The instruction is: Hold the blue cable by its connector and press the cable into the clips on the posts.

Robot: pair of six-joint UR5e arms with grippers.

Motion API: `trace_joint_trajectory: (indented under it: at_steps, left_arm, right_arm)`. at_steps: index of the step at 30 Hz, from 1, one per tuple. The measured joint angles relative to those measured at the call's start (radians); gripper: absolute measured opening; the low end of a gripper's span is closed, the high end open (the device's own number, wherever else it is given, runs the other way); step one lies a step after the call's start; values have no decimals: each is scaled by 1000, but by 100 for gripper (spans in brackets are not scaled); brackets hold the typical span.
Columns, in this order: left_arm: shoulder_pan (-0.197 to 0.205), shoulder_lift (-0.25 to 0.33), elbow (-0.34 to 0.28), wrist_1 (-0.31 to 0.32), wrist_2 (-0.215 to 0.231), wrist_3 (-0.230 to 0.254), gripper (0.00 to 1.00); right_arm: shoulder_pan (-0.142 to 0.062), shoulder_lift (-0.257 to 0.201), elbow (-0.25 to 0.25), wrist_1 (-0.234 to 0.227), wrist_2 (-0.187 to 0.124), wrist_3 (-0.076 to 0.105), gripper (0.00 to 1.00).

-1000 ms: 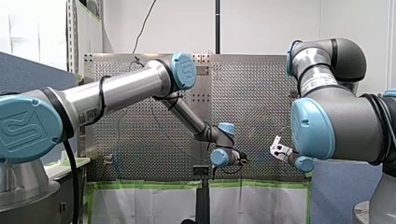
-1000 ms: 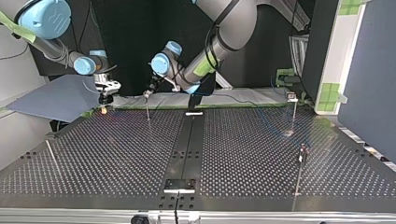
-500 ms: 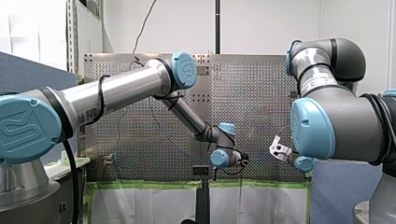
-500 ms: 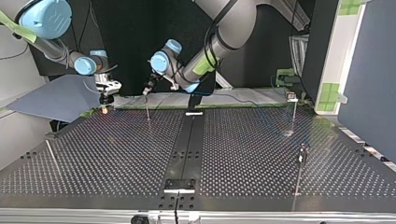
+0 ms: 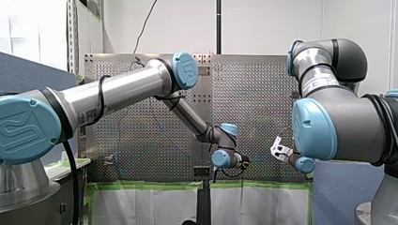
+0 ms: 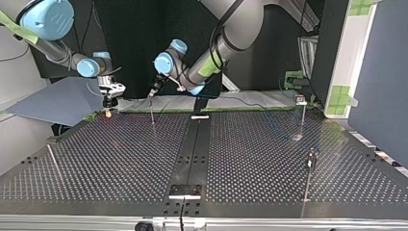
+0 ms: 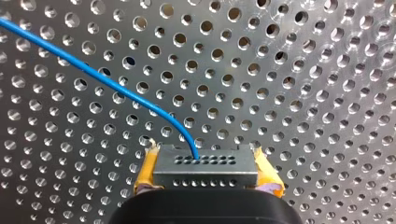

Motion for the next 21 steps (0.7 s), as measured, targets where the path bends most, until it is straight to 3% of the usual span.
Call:
trace_joint_trajectory:
  at_steps: [14,21]
  left_arm:
    - [-3,0,-1,-1,-1,3,100]
    - [0,21,-41,3,-20,49,100]
  right_arm:
    - [4,0,0,1,0,0,0]
    - [4,0,0,1,0,0,0]
